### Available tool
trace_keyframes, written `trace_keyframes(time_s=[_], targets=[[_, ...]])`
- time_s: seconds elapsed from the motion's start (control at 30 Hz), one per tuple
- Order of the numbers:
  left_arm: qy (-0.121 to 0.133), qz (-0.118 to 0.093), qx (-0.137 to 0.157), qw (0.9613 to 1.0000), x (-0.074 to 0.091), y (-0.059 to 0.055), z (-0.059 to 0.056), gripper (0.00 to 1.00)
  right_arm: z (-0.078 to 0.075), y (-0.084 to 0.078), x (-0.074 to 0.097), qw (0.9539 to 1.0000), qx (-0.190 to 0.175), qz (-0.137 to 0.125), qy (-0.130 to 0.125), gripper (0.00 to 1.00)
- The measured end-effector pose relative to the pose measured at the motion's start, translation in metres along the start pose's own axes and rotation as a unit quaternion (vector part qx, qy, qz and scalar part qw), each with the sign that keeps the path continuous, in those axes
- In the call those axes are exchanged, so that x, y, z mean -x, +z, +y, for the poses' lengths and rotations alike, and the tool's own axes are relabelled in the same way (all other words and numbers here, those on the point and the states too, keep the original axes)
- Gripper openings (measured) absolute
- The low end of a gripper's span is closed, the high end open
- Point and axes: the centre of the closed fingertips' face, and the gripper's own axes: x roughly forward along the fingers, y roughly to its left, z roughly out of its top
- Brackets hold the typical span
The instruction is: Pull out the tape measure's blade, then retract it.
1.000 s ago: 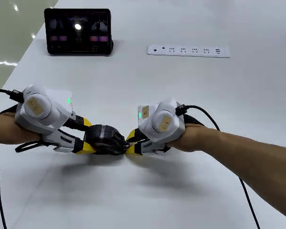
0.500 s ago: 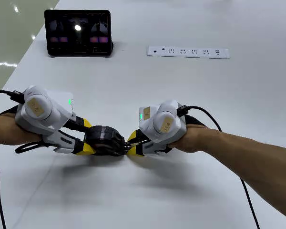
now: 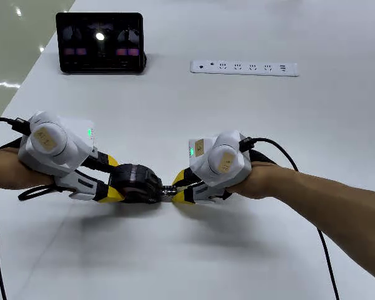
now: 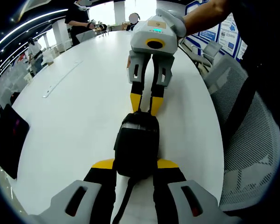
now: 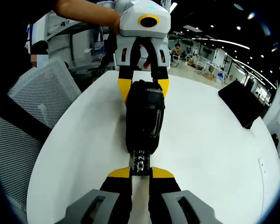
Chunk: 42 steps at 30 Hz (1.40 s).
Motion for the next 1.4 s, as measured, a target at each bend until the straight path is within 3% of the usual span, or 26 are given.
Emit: trace_keyframes(time_s=[1.4], targets=[[-0.002,0.002,0.000,1.0000,-0.001,0.001,-0.001,0.24,0.005,-0.038,0.034,0.9999,-0.008,0.011,-0.005,0.09]])
